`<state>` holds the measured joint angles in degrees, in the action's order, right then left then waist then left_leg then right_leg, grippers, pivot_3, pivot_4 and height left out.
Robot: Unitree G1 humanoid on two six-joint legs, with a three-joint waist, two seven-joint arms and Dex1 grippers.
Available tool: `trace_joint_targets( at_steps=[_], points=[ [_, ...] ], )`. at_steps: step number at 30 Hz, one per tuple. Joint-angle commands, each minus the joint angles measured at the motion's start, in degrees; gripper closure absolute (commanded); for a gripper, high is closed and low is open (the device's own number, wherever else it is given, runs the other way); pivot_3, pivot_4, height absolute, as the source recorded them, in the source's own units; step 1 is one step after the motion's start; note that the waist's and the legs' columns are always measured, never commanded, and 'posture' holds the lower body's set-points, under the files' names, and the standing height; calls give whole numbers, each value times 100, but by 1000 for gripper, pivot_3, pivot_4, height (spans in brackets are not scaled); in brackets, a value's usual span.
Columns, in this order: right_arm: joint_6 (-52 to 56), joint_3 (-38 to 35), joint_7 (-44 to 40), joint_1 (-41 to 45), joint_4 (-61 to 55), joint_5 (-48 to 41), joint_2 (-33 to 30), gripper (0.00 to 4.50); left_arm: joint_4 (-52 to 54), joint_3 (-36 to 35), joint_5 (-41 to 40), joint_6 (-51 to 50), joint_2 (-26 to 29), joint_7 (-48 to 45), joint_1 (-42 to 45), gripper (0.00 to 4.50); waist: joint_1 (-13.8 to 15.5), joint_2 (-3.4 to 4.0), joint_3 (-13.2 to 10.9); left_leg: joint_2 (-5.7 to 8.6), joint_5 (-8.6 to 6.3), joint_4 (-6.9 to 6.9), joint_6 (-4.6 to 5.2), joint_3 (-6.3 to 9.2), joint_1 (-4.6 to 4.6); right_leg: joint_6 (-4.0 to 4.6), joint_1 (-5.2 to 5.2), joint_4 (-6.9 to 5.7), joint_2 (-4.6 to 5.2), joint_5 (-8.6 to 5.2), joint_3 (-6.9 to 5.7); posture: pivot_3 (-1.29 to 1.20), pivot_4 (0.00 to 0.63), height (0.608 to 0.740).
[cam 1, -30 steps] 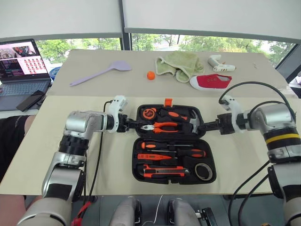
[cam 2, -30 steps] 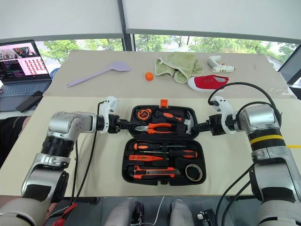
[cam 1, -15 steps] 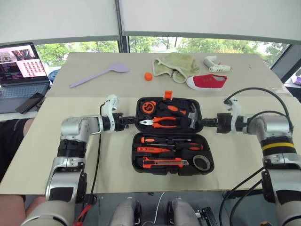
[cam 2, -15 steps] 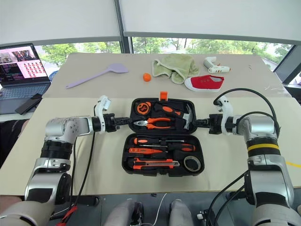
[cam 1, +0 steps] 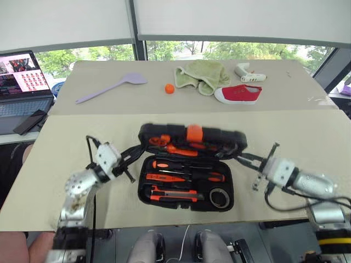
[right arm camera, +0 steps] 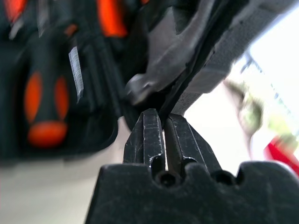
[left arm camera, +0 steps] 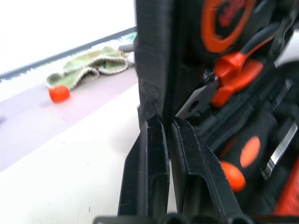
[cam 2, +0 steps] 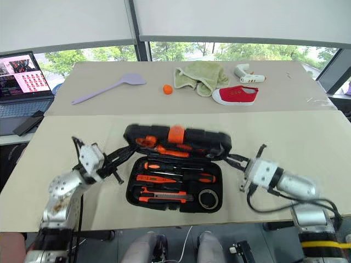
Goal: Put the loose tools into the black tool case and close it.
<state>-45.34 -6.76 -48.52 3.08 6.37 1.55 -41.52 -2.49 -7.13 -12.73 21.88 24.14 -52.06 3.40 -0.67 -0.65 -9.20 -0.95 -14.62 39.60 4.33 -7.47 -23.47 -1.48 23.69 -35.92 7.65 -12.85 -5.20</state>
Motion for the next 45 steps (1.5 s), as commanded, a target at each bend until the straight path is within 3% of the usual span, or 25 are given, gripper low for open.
trace_joint_targets(
  at_steps=[1, 4, 8, 9, 12, 14, 15, 18, 20, 23, 32, 36, 45],
  points=[
    [-1233, -68, 144, -337, 836, 219, -380, 4500, -358, -409, 154, 640, 323, 183, -476, 4424, -2, 0, 0, -1, -3, -1, 0, -1, 16, 0, -13, 1, 1, -1, 2, 0, 150, 740],
    [-1976, 197, 357, -471, 1377, 575, -525, 3501, -478, -436, -37, 795, 500, 12, -823, 3536, 0, 0, 4, -7, -23, -6, 10, 0, 62, 5, -55, 4, 19, -8, 3, 0, 150, 740],
    [-2524, 214, 760, -428, 1949, 919, -736, 2099, -763, -660, -393, 435, 964, -189, -959, 1876, 0, -3, 3, -7, -11, -11, 41, -1, 60, 5, -46, 1, 32, -20, -1, 0, 150, 740],
    [-2541, 203, 839, -432, 2059, 868, -793, 1778, -876, -703, -405, 389, 1071, -209, -909, 1850, 11, -4, 3, -6, -16, -10, 32, 0, 64, 4, -49, -3, 39, -21, -1, 0, 150, 740],
    [-2343, 303, 876, -548, 2156, 507, -977, 1778, -1050, -711, -520, 166, 1273, -318, -775, 1850, 51, -4, 3, -4, -33, -9, 4, 11, 70, 3, -43, 4, 68, -21, -20, 0, 150, 740],
    [-1351, 514, 284, -983, 1646, -643, -1232, 1778, -1013, -605, -665, -158, 1351, -472, -522, 1850, 70, -4, 3, -1, -35, -8, 4, 11, 71, 0, -46, 7, 74, -22, -20, 0, 150, 740],
    [-765, 575, -12, -1245, 1256, -1263, -1375, 2053, -971, -543, -733, -343, 1379, -535, -365, 1850, 101, -3, 3, 0, -35, -6, 6, 12, 69, 0, -50, 7, 76, -22, -20, 0, 150, 740],
    [786, 628, -807, -2130, -92, -2705, -1933, 2832, -823, -337, -905, -1037, 1392, -694, 111, 2540, 164, -6, 4, 3, -39, 10, 11, 51, 58, -1, -57, 7, 90, -21, -27, 0, 150, 740],
    [1568, 581, -1062, -2664, -919, -3154, -2251, 3601, -656, -41, -1018, -1597, 1339, -877, 554, 3385, 163, -3, 5, 3, -57, 9, 42, 62, 50, 3, -65, 10, 95, -18, -21, 0, 150, 740],
    [2325, 595, -1154, -2999, -1683, -3167, -2393, 4500, -484, 398, -933, -2318, 1273, -958, 1091, 4461, 173, -9, 6, 2, -60, 12, 45, 75, 48, 2, -63, 10, 88, -18, -30, 0, 150, 740],
    [4081, 1362, -639, -2033, -2981, -2555, -1524, 4500, -1446, 1425, -486, -3245, 1038, -1645, 2659, 4461, 152, -38, -2, 2, -8, 19, 44, 59, 15, -2, -53, 0, 28, -18, -43, 0, 150, 740],
    [4394, 1731, -405, -1360, -2741, -1829, -931, 4500, -2057, 1574, -306, -3254, 943, -1900, 3057, 4461, 113, -57, -8, -7, -9, 25, 52, 62, 3, 3, -40, 2, -3, -17, -38, 0, 150, 740],
    [4472, 1307, 249, 259, -1404, -930, -38, 4500, -2080, 1114, -297, -3164, 1073, -1817, 2686, 4461, -2, -86, -16, -71, -11, 30, 21, 49, 19, 36, -37, 1, -35, 5, -37, 0, 150, 740]
  ],
)
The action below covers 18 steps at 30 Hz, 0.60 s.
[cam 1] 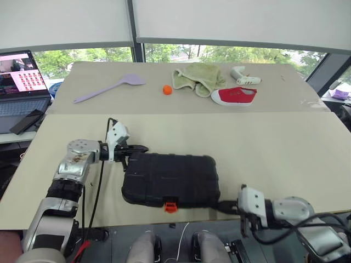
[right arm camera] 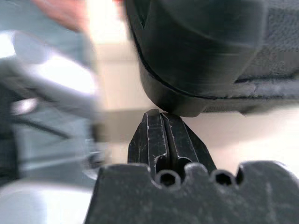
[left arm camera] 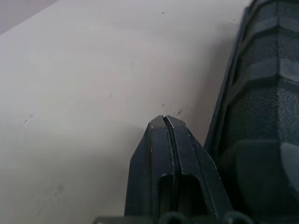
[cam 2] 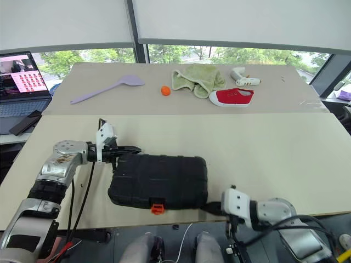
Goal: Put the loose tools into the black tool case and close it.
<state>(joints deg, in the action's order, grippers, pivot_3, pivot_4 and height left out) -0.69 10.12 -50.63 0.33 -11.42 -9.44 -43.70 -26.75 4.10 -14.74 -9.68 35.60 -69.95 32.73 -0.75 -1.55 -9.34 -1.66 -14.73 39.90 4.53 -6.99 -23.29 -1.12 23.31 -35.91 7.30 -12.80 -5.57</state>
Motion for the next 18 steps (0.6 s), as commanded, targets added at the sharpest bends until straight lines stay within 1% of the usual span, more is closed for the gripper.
trace_joint_targets(
  at_steps=[1, 4, 8, 11, 14, 18],
  points=[
    [-11, -412, 511, 696, 555, 223, 229, 4500, 474, -78, -128, -78, -53, 18, -362, 4461, 12, 10, -4, 0, -1, -1, -5, -1, -1, 8, 5, -1, 4, 4, 1, 0, 150, 740],
    [-75, -503, 529, 1123, 1086, 225, 373, 4500, 1071, -318, -282, -322, 16, 249, -872, 4461, 29, 20, -2, 3, 34, -4, -32, -4, -17, 22, 27, -11, 9, 11, 7, 0, 150, 740],
    [-223, -474, 401, 1412, 1616, 289, 455, 4500, 1704, -566, -447, -544, -50, 625, -1307, 4461, 77, 22, 0, 2, 34, -9, -32, -16, -36, 17, 45, -13, -2, 1, 4, 0, 150, 740],
    [-271, -501, 301, 1559, 1953, 286, 462, 4500, 2173, -689, -562, -735, -128, 925, -1591, 4461, 107, 22, 0, 5, 34, -4, -30, -36, -76, 15, 80, -9, -12, 0, 5, 0, 150, 740],
    [-200, -640, 77, 1512, 1983, 147, 347, 4500, 2491, -881, -741, -1002, -160, 1137, -1716, 4461, 123, 22, 0, 5, 33, 4, -26, -44, -85, 14, 84, -7, -15, 0, 5, 0, 150, 740],
    [-21, -864, -247, 1124, 1667, -91, 56, 4500, 2586, -1098, -881, -1114, 53, 1108, -1625, 4461, 154, 22, 0, 5, 30, 3, -22, -39, -85, 14, 84, -10, -14, 0, 4, 0, 150, 740]
  ],
)
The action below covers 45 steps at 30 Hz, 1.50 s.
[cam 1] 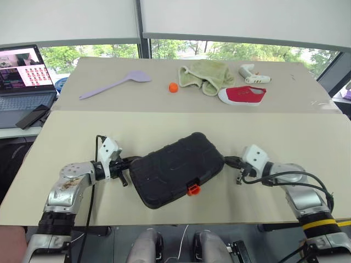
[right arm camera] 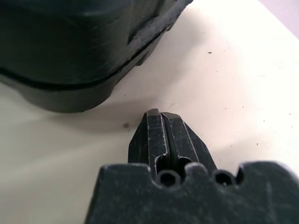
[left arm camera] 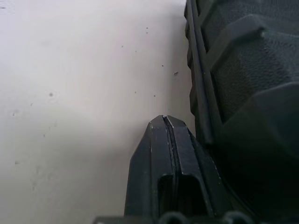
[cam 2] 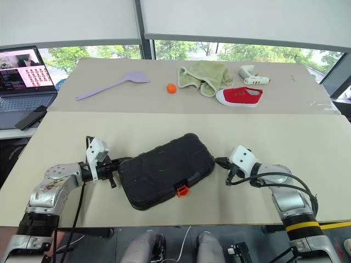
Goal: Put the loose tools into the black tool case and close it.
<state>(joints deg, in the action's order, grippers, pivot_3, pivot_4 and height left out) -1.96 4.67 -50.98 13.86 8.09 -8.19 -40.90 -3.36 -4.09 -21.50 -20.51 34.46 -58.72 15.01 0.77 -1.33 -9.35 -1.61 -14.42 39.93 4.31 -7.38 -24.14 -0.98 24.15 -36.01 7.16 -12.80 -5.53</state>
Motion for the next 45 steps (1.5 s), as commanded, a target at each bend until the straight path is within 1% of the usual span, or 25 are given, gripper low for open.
trace_joint_targets(
  at_steps=[1, 3, 5, 7, 10, 14, 17, 19, 21, 22, 24, 28, 39, 45],
  points=[
    [133, -355, -249, -291, -336, -253, -253, 4500, 239, -303, -220, -26, 199, -26, 184, 4461, -1, 0, 0, 0, 0, -1, 0, 0, 1, 0, -1, 0, 1, 0, 1, 0, 150, 740],
    [261, -537, -411, -685, -682, -459, -405, 4500, 279, -357, -499, -136, 356, -389, 441, 4461, 1, 0, 0, -1, 0, -1, 0, 0, 3, 1, -1, -1, -1, 0, 2, 0, 150, 740],
    [484, -721, -642, -1229, -1219, -781, -562, 4500, 515, -217, -853, -432, 535, -917, 762, 4461, 15, 0, 0, -1, 0, -2, -1, 2, 3, 1, -1, -5, -1, 0, -1, 0, 150, 740],
    [679, -804, -780, -1717, -1725, -1033, -630, 4500, 776, 131, -992, -704, 575, -1218, 993, 4461, 35, 1, 1, -2, 1, -1, -2, 7, 0, 1, -1, -6, -4, 0, -4, 0, 150, 740],
    [933, -770, -770, -2327, -2492, -1224, -588, 4500, 1018, 761, -866, -792, 385, -1384, 1244, 4461, 28, 12, 8, 0, -1, 1, -1, 2, 10, -1, -14, -1, -4, 0, 3, 0, 150, 740],
    [1274, -505, -470, -2659, -3258, -1238, -325, 4500, 771, 1507, -257, -447, -27, -1287, 1535, 4461, -12, 11, 7, -4, 1, 1, -3, -5, 17, -1, -9, -8, -17, 0, 15, 0, 150, 740],
    [1510, -218, -155, -2637, -3658, -1152, -23, 4500, 484, 2095, 334, -309, -180, -1145, 1616, 4461, -16, 11, 7, -7, 5, 0, -10, -5, 17, 3, -2, -10, -29, 2, 24, 0, 150, 740],
    [1622, -14, 65, -2550, -3800, -1064, 196, 4500, 345, 2471, 706, -495, -220, -966, 1584, 4461, 26, 20, 15, -8, 5, 1, -11, 1, 24, 4, -10, -10, -30, 2, 22, 0, 150, 740],
    [1702, 177, 249, -2455, -3846, -951, 368, 4500, 280, 2696, 943, -483, -213, -894, 1441, 4461, 74, 34, 31, -5, -1, 6, 0, 1, 36, 3, -27, -7, -24, 1, 23, 0, 150, 740],
    [1712, 269, 310, -2415, -3842, -873, 423, 4500, 293, 2757, 1003, -468, -186, -896, 1362, 4461, 92, 40, 46, -6, -5, 8, 6, 2, 41, 2, -33, -5, -23, 1, 22, 0, 150, 740],
    [1625, 443, 356, -2322, -3729, -705, 499, 4500, 352, 2776, 990, -546, -211, -823, 1226, 4461, 97, 50, 84, -6, -31, 8, 48, 3, 65, -1, -49, 3, -19, -1, 22, 0, 150, 740],
    [1570, 606, 507, -2087, -3594, -625, 763, 4500, 434, 2727, 910, -691, -210, -732, 1141, 4461, 90, 58, 131, -11, -54, -5, 55, 14, 125, -1, -92, 19, -15, -15, 21, 0, 150, 740],
    [1287, 758, 593, -1816, -3289, -434, 1191, 4500, 224, 2682, 924, -627, -258, -662, 1233, 4461, 46, 59, 150, -13, -54, -7, 52, 25, 128, 5, -94, 14, -16, -17, 20, 0, 150, 740],
    [834, 594, 693, -1942, -3413, -516, 1485, 4500, 131, 2679, 912, -624, -311, -670, 1275, 4461, 24, 59, 150, -15, -53, -7, 51, 26, 127, 6, -92, 14, -17, -19, 22, 0, 150, 740]
  ],
)
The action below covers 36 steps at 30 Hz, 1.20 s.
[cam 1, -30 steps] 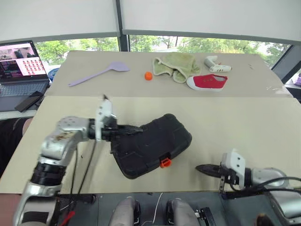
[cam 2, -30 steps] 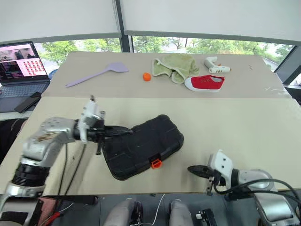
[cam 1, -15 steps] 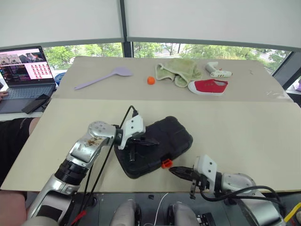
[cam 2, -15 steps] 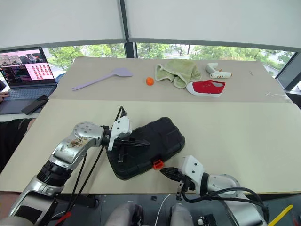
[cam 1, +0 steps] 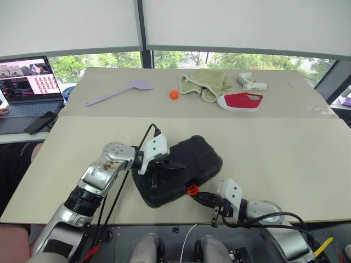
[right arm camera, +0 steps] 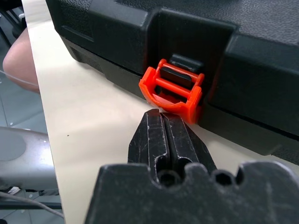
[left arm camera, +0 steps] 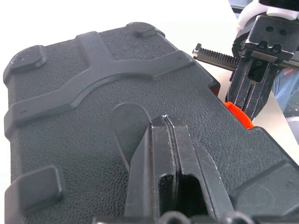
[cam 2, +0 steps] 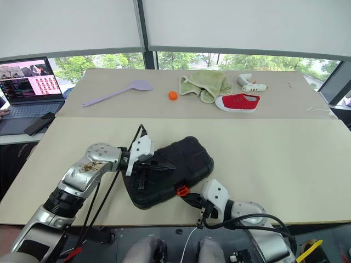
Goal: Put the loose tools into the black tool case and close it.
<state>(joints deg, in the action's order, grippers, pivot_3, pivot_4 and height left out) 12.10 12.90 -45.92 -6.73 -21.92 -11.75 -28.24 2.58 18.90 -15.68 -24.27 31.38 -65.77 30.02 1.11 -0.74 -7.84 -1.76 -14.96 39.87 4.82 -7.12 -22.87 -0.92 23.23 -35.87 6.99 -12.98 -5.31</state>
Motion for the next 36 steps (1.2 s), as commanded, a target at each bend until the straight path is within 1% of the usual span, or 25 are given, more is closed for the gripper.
trace_joint_targets(
  at_steps=[1, 7, 14, 17, 22, 28, 32, 34, 35, 36],
  points=[
    [-642, -263, 206, 120, -411, -146, 244, 4500, -477, 383, 330, -250, -8, 30, -220, 4461, -17, 0, 0, -1, 0, 0, -1, 0, 0, 0, 0, 0, 0, 0, 0, 0, 150, 740],
    [-960, -434, 231, 87, -448, -217, 318, 4500, -530, 429, 320, -301, -16, -10, -215, 4461, -37, 0, 0, -4, 2, -1, -3, 0, -3, 2, 0, -2, -1, -1, 1, 0, 150, 740],
    [-750, -251, 229, 240, -69, 22, 313, 4500, -571, 442, 327, -310, -42, -7, -214, 4461, -47, 4, 3, -9, 0, -6, -6, 1, 4, 6, 2, -1, 0, -4, 2, 0, 150, 740],
    [-607, -207, 191, 332, 20, 4, 304, 4500, -580, 420, 323, -304, -56, 20, -209, 4461, -51, 3, 5, -11, -20, -6, -42, 2, 9, 9, 2, -1, 1, -5, 2, 0, 150, 740],
    [-190, -112, 23, 413, 121, -83, 152, 4500, -540, 297, 186, -138, -36, -79, -281, 4461, -48, 7, 8, -15, -22, -6, -48, 3, 13, 18, 1, -1, 0, -11, 0, 0, 150, 740],
    [-344, -151, 44, 588, 404, -95, 219, 4500, -644, 82, 150, -9, -29, -47, -348, 4461, -55, 9, 9, -14, -23, -11, -49, 3, 12, 21, 4, -1, 1, -9, 0, 0, 150, 740],
    [-548, -457, -100, 477, 301, -343, 123, 4500, -599, -368, -52, 417, -24, -63, -544, 4461, -73, 14, 9, -15, -23, -14, -50, 2, 7, 22, 5, -2, 0, -9, 1, 0, 150, 740],
    [-454, -816, -293, 130, 64, -638, -146, 4500, -427, -718, -279, 784, 144, -319, -797, 4461, -78, 20, 8, -16, -22, -14, -50, 0, -2, 22, 2, -5, 2, -8, 2, 0, 150, 740],
    [-314, -1060, -395, -57, -48, -853, -296, 4500, -264, -1059, -460, 855, 229, -295, -971, 4461, -78, 28, 7, -16, -21, -14, -49, -1, -4, 22, 4, -5, 4, -8, 2, 0, 150, 740],
    [-355, -1320, -533, -224, -101, -998, -463, 4213, -106, -1417, -642, 866, 361, -281, -1150, 4224, -80, 29, 8, -15, -19, -17, -45, -1, -5, 23, 4, -4, 12, -9, 3, 0, 150, 740]
  ],
)
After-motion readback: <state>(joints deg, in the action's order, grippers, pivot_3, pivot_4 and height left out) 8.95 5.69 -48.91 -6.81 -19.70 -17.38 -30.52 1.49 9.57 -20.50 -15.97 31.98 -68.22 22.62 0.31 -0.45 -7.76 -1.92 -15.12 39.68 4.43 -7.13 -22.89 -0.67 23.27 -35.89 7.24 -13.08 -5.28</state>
